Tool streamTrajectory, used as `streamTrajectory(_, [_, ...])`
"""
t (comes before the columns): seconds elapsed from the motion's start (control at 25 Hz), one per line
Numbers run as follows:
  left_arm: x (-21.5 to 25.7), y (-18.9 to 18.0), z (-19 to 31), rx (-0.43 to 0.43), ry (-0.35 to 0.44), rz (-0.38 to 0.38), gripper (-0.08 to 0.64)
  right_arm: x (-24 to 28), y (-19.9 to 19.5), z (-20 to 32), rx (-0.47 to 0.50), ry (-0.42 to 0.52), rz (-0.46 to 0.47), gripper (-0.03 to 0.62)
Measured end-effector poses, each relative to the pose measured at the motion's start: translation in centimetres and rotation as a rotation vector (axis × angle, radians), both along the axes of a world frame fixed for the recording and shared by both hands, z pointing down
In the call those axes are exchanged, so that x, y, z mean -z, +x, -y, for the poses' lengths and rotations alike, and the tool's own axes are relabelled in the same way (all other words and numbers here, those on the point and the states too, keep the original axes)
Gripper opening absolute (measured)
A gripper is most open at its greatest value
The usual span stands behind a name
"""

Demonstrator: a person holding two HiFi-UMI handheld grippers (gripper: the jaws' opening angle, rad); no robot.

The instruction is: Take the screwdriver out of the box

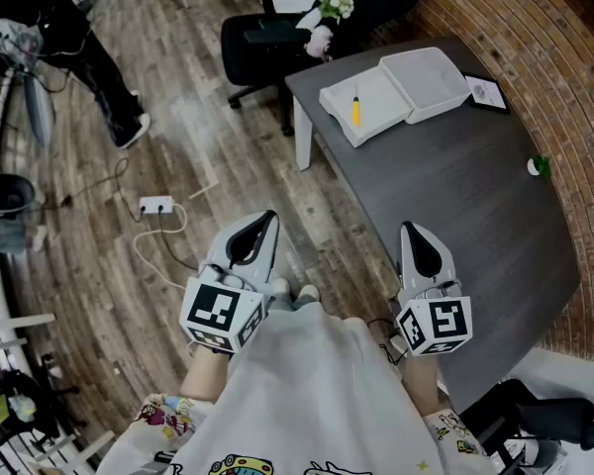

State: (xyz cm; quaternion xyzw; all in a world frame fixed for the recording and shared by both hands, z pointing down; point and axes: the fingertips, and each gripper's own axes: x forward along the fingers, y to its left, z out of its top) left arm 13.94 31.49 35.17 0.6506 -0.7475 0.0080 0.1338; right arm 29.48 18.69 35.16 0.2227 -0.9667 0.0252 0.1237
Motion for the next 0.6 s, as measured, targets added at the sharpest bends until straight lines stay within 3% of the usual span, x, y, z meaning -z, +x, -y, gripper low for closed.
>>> streamTrajectory(0.6, [-0.7, 1.2, -1.2, 0.083, -0.002, -0.022, 0.008, -1.5, -0.6, -2.0, 0.134, -0.038, -0.023, 0.003])
